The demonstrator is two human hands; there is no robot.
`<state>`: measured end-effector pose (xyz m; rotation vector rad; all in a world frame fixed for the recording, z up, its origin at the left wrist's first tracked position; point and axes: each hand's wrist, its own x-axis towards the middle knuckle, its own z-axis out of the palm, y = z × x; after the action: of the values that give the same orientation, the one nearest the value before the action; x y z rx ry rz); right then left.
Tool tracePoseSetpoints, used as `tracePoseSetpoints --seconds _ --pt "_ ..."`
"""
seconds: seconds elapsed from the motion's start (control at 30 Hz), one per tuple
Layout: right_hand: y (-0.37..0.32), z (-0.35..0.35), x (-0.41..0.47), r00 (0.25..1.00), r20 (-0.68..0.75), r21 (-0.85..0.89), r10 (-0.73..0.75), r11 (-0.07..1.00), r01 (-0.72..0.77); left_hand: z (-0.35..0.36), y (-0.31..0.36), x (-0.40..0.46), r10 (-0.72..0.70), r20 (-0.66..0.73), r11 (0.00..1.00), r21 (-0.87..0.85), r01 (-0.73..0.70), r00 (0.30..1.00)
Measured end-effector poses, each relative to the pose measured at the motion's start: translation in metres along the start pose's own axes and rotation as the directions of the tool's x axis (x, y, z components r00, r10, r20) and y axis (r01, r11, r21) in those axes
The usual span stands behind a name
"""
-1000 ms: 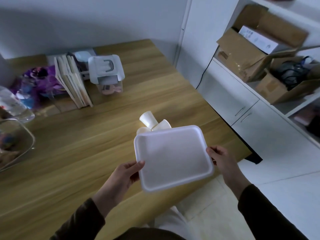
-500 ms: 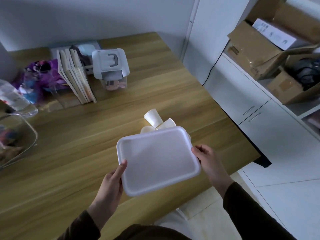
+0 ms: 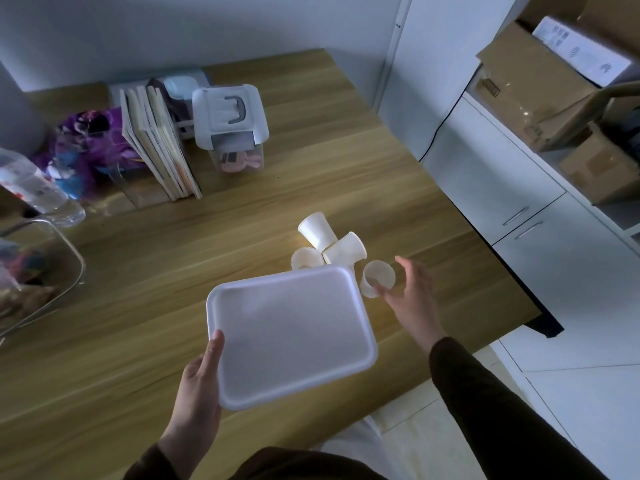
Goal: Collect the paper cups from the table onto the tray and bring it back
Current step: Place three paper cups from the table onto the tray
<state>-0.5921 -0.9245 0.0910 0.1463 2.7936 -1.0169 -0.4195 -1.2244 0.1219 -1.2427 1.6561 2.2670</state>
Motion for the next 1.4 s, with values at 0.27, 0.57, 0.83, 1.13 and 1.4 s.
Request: tracePoseSetpoints --seconds 0.27,0.57,0.83,1.13,1.4 --pt "-0.002 0.021 0.022 0.992 0.107 -0.115 -0.062 0.991 0.074 -0.007 -0.006 0.002 -0.026 -0.013 1.0 0.013 0.026 1.0" --pt "-0.065 -0.015 -0.027 0.928 -0.124 0.089 -0.352 0.927 0.363 0.003 -0.013 0.003 -0.047 0.028 0.999 0.02 0.047 0.999" --pt "-0.131 0.044 -0.086 0.782 0.144 0.077 -0.606 0.795 0.602 0.01 -0.019 -0.002 -0.03 0.046 0.998 0.065 0.027 0.998" --pt "-0.14 0.071 -0.098 0.714 0.202 -0.011 -0.671 0.727 0.687 0.0 -0.032 -0.004 -0.006 0.068 0.998 0.068 0.002 0.998" --pt "-0.131 0.054 -0.07 0.832 0.21 0.16 -0.513 0.858 0.489 -0.011 -0.038 -0.01 -0.041 0.081 0.999 0.023 0.039 0.996"
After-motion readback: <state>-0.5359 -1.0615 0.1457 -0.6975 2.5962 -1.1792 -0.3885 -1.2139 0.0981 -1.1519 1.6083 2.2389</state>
